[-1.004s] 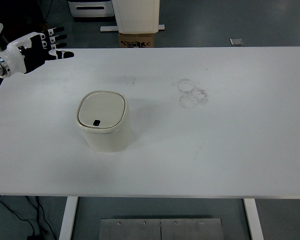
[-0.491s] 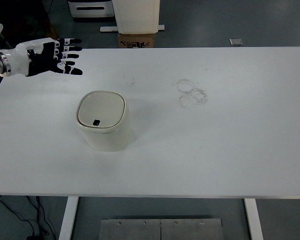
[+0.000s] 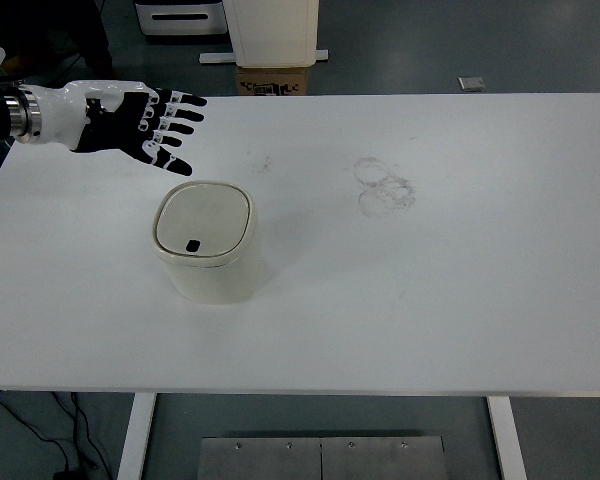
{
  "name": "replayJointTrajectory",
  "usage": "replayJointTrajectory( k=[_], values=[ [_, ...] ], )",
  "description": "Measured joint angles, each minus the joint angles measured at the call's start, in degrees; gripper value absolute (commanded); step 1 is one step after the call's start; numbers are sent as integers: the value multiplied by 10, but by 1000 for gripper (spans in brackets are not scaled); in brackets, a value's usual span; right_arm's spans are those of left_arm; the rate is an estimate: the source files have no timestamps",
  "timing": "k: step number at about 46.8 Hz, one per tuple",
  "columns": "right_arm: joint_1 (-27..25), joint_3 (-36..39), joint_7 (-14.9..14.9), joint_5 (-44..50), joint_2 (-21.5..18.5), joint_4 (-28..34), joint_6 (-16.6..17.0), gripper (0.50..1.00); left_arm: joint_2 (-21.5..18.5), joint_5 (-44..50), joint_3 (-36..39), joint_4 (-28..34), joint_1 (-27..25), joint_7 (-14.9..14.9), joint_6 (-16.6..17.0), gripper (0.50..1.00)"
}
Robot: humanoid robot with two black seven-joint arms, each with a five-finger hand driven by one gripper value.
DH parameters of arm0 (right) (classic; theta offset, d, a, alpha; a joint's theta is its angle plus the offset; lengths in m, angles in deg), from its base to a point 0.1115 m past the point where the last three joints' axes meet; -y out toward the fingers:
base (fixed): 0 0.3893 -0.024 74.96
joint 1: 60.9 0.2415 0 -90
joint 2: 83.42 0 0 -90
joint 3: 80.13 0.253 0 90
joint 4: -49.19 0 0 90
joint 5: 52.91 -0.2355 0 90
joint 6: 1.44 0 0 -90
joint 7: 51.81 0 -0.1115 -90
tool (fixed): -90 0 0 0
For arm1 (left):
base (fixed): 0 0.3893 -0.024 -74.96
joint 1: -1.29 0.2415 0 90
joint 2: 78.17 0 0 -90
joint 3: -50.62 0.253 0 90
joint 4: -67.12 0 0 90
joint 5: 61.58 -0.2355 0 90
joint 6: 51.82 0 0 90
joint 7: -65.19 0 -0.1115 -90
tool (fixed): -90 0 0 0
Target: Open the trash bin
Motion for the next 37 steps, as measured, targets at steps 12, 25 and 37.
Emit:
replayJointTrajectory(
  k=[12, 25, 37],
  values=[
    [0, 0, 0, 0, 0, 0, 0, 991, 2, -1, 41, 34, -56, 22, -53, 1000],
    [0, 0, 0, 0, 0, 0, 0, 991, 1, -28, 78, 57, -111, 48, -156, 1000],
    [0, 0, 0, 0, 0, 0, 0, 991, 6, -128, 83, 54, -112, 49, -158, 1000]
  ],
)
